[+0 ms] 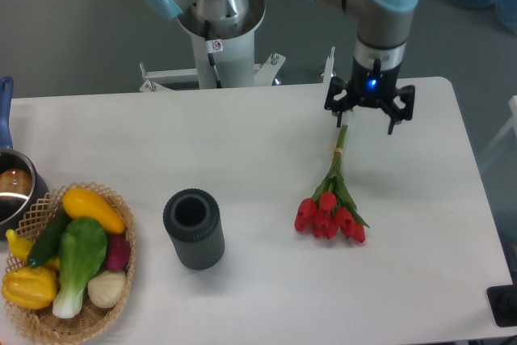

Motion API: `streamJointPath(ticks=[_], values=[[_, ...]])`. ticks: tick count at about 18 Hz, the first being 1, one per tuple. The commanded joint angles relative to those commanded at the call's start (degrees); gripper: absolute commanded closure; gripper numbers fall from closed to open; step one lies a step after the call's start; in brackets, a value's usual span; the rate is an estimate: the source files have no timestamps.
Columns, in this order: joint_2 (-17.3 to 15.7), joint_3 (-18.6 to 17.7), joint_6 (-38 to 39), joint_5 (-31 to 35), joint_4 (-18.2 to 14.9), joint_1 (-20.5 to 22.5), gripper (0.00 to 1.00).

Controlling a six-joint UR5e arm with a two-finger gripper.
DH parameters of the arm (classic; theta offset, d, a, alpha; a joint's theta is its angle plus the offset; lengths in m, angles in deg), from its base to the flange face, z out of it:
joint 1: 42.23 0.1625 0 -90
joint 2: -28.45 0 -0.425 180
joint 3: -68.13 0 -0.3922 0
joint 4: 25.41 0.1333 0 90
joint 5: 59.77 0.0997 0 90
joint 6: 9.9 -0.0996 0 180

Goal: Pick up the flowers from the table
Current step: 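Lower the open gripper down onto the green tulip stems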

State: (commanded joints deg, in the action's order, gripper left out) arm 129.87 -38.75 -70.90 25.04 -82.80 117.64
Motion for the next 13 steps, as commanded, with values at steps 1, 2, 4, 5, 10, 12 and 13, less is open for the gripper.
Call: streamJointPath(ticks=[1,2,4,5,10,12,13], values=[[1.1,0.3,0.0,-0.1,0.0,0.0,0.0],[1.8,0.4,0.0,-0.3,0.2,0.0,0.0],[3.0,0.6,0.1,-0.5,0.4,0.0,0.0],[3.4,0.6,0.1,-0.7,0.4,0.0,0.0],[5.7,0.6,0.4,-3.9,3.2,0.1,0.0],[6.0,0.4,0.4,-4.7,3.3,0.0,0.0],[6.2,0.4,0.7,-5.1,3.3,-0.6,0.0]])
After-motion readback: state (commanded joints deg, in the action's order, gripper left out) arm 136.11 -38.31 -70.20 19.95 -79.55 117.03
